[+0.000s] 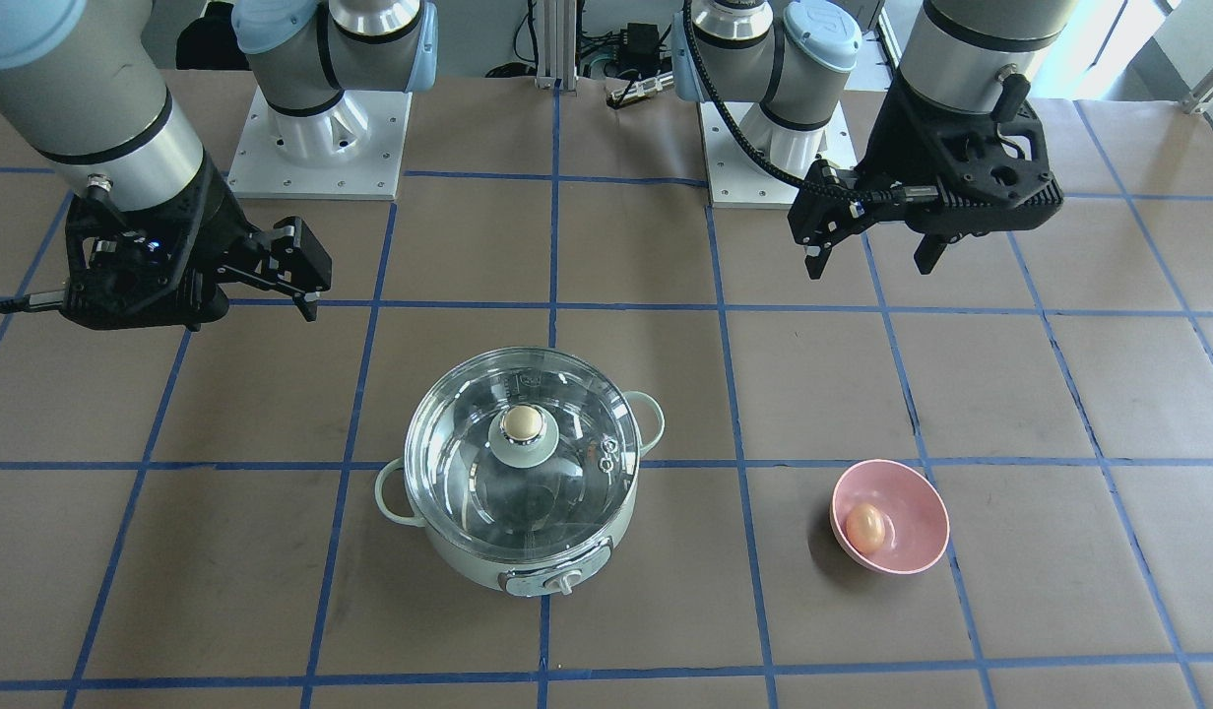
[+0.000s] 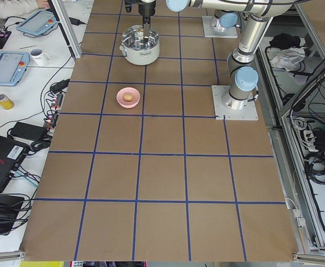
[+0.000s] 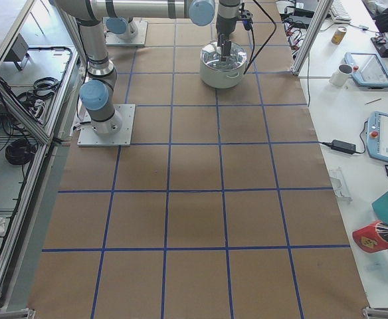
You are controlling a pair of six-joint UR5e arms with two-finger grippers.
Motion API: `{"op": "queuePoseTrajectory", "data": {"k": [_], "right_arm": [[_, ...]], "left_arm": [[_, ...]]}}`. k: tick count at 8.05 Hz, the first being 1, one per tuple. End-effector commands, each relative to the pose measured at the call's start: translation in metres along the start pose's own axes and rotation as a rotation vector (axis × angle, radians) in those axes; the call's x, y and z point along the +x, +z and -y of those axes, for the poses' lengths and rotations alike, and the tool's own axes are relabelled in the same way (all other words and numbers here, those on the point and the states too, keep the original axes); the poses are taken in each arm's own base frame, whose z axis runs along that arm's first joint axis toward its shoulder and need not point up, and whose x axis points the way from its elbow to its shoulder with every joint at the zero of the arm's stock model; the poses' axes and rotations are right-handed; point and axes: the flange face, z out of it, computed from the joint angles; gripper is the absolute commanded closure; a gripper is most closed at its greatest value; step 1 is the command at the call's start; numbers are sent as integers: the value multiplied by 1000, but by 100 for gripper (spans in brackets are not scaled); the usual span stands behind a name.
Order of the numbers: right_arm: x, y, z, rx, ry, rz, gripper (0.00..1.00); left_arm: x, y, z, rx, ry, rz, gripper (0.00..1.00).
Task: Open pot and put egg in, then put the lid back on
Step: 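Lower the right gripper to the lid knob while the left nears the bowl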
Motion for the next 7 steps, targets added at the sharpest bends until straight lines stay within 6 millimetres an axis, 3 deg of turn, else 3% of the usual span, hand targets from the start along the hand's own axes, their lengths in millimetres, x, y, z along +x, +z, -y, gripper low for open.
{"op": "queuePoseTrajectory", "data": {"k": [1, 3, 5, 6, 7], "right_arm": [[3, -3, -2, 3, 6, -32, 0], [3, 0, 3, 7, 9, -40, 0], [-12, -6, 22, 103, -16, -50, 0], [-40, -3, 27, 108, 56, -31, 0], [-77, 2, 37, 112, 42, -35, 0]], "left_arm": [[1, 0, -1, -1, 3, -1, 0], [-1, 0, -1, -5, 0, 11, 0], [-32, 3, 9, -11, -35, 0, 0], [-53, 3, 11, -13, -73, 11, 0], [-60, 5, 15, -12, -87, 5, 0]]}}
